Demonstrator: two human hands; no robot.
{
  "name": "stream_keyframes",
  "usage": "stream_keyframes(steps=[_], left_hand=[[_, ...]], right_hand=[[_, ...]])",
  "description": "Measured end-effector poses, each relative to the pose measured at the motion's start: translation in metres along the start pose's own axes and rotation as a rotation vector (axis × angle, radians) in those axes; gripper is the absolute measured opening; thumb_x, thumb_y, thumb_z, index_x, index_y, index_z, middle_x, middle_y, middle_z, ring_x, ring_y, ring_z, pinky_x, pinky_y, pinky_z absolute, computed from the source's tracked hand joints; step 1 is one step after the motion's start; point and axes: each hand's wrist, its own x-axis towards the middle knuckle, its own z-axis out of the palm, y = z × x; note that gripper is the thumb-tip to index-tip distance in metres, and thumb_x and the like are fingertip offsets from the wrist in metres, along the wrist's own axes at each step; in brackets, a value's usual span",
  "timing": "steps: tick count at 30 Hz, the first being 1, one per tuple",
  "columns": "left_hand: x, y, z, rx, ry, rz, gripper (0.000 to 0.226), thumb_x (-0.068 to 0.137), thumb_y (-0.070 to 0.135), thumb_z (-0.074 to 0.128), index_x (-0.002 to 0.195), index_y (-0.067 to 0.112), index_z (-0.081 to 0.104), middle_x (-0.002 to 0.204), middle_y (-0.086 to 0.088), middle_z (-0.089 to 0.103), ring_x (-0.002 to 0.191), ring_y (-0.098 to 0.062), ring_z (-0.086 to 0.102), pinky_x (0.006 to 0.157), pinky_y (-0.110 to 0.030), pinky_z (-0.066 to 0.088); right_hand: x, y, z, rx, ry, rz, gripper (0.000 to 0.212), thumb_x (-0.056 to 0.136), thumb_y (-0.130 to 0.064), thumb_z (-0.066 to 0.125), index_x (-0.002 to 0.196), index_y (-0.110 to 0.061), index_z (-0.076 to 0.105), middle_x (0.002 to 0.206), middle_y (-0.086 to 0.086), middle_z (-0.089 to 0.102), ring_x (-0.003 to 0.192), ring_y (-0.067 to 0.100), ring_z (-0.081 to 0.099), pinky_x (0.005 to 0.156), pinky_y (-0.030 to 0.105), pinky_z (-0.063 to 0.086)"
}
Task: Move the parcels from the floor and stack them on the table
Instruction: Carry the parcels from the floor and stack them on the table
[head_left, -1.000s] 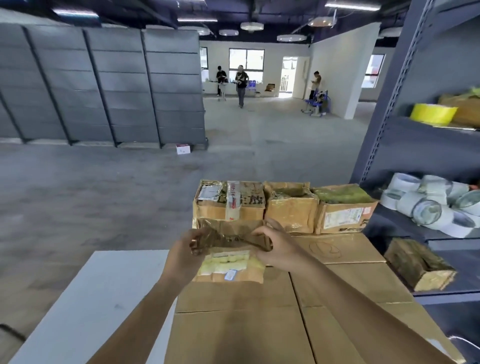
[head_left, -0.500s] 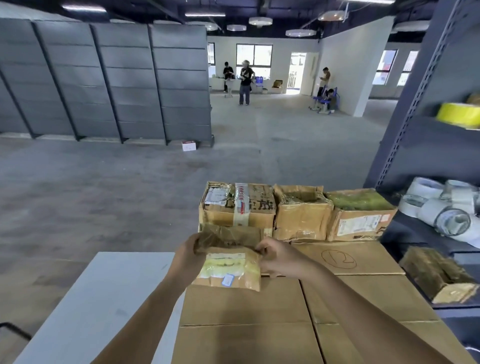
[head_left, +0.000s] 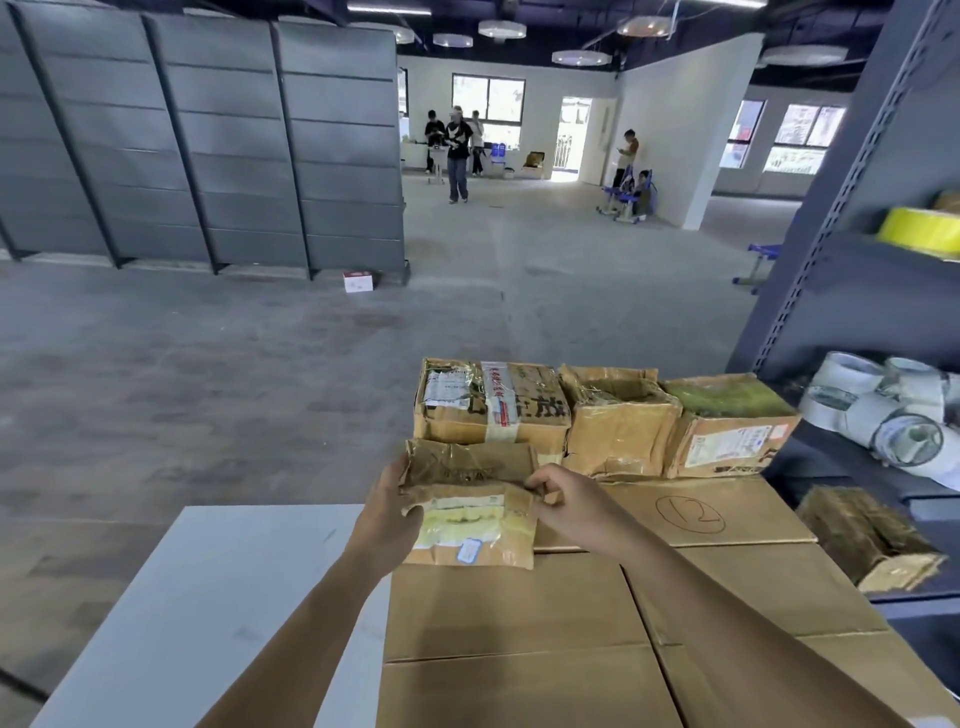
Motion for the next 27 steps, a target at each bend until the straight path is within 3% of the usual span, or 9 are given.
stream_keyframes(steps=[5,8,11,13,15,18,20,24,27], left_hand=[[0.003,0.001,0.003,-0.12,-0.097,-0.013,0.069,0.087,0.006,0.051,0.148,0.024,0.024,0.132,0.003,0.04,0.122,-0.014,0.046,0.102,-0.034,0.041],[0.002,-0.007,0.001,-0.164,-0.078,-0.054,0.063,0.083,0.003,0.049,0.138,0.03,0.031,0.123,0.01,0.044,0.113,-0.009,0.05,0.086,-0.026,0.047],[-0.002,-0.014,0.0,-0.151,-0.062,-0.076,0.067,0.085,0.003,0.05,0.14,0.033,0.024,0.109,0.027,0.039,0.111,-0.009,0.049,0.062,-0.012,0.044],[-0.002,-0.018,-0.001,-0.157,-0.023,-0.139,0.076,0.088,0.007,0.051,0.148,0.029,0.011,0.125,0.017,0.039,0.12,-0.02,0.047,0.061,-0.018,0.044],[-0.003,-0.023,0.001,-0.127,-0.036,-0.24,0.073,0.089,0.01,0.052,0.15,0.021,0.012,0.135,0.002,0.044,0.11,-0.019,0.054,0.055,-0.018,0.043],[-0.008,-0.031,0.008,-0.069,-0.157,-0.3,0.049,0.089,0.021,0.056,0.135,0.016,0.04,0.097,0.006,0.057,0.079,-0.007,0.054,0.05,-0.019,0.042],[-0.009,-0.034,0.013,0.005,-0.216,-0.248,0.04,0.091,0.03,0.055,0.129,0.019,0.049,0.107,0.001,0.062,0.083,-0.009,0.055,0.058,-0.021,0.042],[-0.008,-0.032,0.018,0.062,-0.232,-0.193,0.039,0.093,0.032,0.053,0.13,0.023,0.049,0.125,-0.005,0.059,0.09,-0.015,0.053,0.06,-0.023,0.039],[-0.015,-0.031,0.013,0.069,-0.207,-0.268,0.063,0.092,0.045,0.054,0.142,0.014,0.033,0.14,-0.011,0.048,0.112,-0.028,0.055,0.071,-0.028,0.04]], right_hand=[[0.0,-0.007,0.004,-0.001,0.034,0.04,0.021,0.093,-0.032,0.06,0.114,-0.027,0.059,0.104,-0.017,0.056,0.1,0.005,0.054,0.073,0.019,0.041],[-0.003,-0.012,0.008,-0.045,0.058,0.044,0.019,0.095,-0.03,0.058,0.113,-0.027,0.057,0.1,-0.016,0.056,0.093,0.005,0.056,0.068,0.016,0.041],[-0.007,-0.014,0.011,-0.084,0.093,0.049,0.018,0.096,-0.027,0.056,0.113,-0.026,0.057,0.086,-0.016,0.058,0.069,-0.001,0.055,0.053,0.014,0.037],[-0.011,-0.016,0.013,-0.082,0.106,0.056,0.019,0.096,-0.024,0.055,0.115,-0.023,0.057,0.082,-0.01,0.063,0.06,0.001,0.056,0.047,0.013,0.038],[-0.017,-0.018,0.015,-0.079,0.11,0.063,0.025,0.097,-0.024,0.053,0.121,-0.021,0.056,0.09,-0.006,0.068,0.069,0.006,0.063,0.052,0.015,0.043],[-0.025,-0.023,0.017,-0.09,0.1,0.119,0.036,0.096,-0.031,0.053,0.133,-0.028,0.049,0.102,-0.008,0.065,0.084,0.008,0.064,0.067,0.023,0.05],[-0.031,-0.027,0.021,-0.103,0.096,0.149,0.044,0.095,-0.03,0.053,0.138,-0.034,0.042,0.106,-0.006,0.063,0.089,0.011,0.064,0.073,0.03,0.052],[-0.038,-0.04,0.029,-0.24,0.092,0.186,0.06,0.094,-0.023,0.053,0.148,-0.03,0.028,0.122,0.005,0.059,0.11,0.022,0.058,0.09,0.042,0.051],[-0.046,-0.05,0.034,-0.281,0.125,0.197,0.065,0.093,-0.021,0.052,0.15,-0.03,0.022,0.131,0.007,0.055,0.114,0.026,0.056,0.091,0.044,0.05]])
